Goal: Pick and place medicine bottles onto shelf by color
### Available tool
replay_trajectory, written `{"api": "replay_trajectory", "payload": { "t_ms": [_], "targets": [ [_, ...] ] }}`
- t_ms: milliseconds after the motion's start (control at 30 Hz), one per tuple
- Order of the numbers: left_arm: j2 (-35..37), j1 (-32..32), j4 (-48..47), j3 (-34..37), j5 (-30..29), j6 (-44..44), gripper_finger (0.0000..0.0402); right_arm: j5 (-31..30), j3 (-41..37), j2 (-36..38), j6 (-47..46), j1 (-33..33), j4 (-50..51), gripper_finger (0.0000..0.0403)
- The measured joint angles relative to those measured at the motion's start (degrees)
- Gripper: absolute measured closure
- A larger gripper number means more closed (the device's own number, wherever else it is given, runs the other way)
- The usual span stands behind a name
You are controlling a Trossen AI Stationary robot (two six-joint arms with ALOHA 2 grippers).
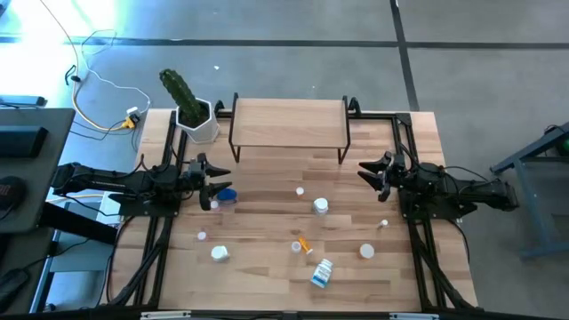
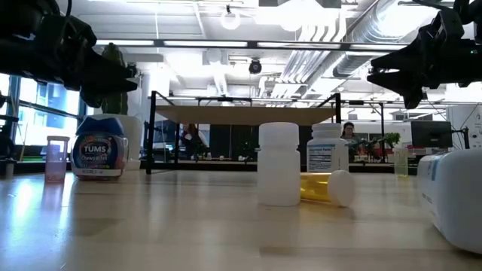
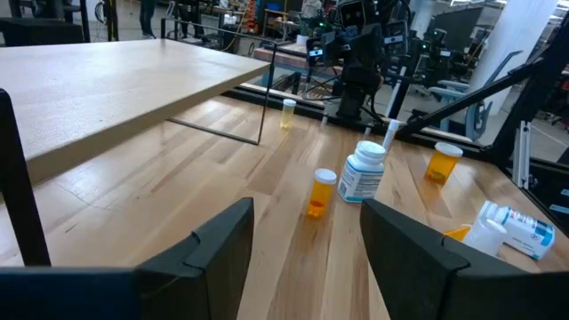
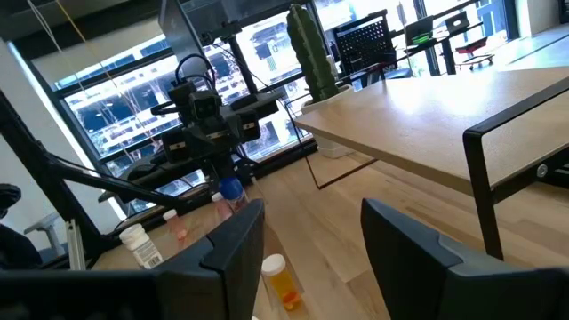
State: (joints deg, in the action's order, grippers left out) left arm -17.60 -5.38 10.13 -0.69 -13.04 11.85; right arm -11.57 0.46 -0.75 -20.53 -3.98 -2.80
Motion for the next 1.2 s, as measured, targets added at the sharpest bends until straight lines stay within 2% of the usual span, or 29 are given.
{"api": "replay_trajectory", "payload": {
  "t_ms": [867, 1033, 1200],
  "targets": [
    [0.0, 0.0, 0.0, 0.0, 0.0, 0.0, 0.0206, 0.7, 0.0, 0.0, -0.1, 0.0, 0.0, 0.0224],
    [0.0, 0.0, 0.0, 0.0, 0.0, 0.0, 0.0206, 0.7, 0.0, 0.0, -2.5, 0.0, 0.0, 0.0224],
    [0.0, 0.0, 0.0, 0.0, 0.0, 0.0, 0.0206, 1.7, 0.1, 0.0, -2.1, 0.0, 0.1, 0.0203]
  ]
}}
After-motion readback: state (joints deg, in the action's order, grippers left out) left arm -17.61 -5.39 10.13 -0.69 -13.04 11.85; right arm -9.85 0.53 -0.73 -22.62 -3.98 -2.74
